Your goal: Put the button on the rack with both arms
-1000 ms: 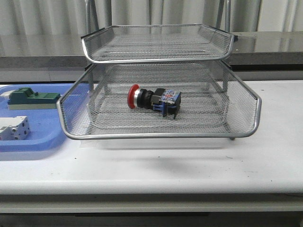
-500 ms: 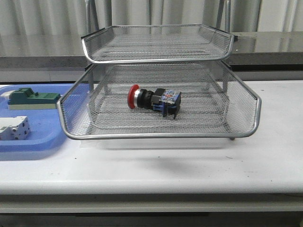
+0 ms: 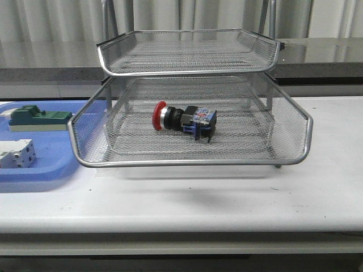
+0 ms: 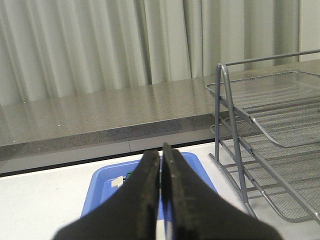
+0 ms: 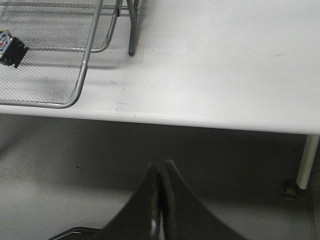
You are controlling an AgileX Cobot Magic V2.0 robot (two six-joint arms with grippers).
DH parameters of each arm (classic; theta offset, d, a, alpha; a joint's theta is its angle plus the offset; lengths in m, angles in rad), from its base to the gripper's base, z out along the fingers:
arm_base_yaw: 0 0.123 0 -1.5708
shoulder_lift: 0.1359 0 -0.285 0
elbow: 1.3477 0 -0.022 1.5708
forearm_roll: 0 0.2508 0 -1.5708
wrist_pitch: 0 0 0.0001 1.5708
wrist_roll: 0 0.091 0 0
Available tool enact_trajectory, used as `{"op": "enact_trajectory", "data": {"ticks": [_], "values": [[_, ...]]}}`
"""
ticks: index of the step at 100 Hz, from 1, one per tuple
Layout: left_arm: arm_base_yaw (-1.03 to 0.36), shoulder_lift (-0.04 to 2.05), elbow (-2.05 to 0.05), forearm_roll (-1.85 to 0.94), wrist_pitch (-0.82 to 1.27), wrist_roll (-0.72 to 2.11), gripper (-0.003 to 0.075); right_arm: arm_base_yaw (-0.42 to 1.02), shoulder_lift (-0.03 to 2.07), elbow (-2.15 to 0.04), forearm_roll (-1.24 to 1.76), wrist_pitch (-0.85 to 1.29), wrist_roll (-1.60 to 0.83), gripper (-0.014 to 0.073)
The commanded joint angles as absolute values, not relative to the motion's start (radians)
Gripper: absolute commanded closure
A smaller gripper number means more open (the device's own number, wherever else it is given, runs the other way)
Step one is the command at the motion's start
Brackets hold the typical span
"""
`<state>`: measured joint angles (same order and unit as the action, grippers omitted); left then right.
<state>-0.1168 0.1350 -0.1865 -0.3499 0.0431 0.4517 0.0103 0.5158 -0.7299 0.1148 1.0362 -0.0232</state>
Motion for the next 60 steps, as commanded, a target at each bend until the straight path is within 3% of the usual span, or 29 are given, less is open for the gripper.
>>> {"op": "enact_trajectory", "data": {"ticks": [1, 60], "values": [[-0.116, 0.144, -0.213, -0.364, -0.036, 0.438, 0.0740, 0.010, 0.521, -0.763, 0.120, 0.983, -0.028, 0.0663], [-0.116, 0.144, -0.213, -0.364, -0.036, 0.438, 0.0740, 0.010, 0.521, -0.763, 0.123, 0.976, -0.028, 0.0663]]}}
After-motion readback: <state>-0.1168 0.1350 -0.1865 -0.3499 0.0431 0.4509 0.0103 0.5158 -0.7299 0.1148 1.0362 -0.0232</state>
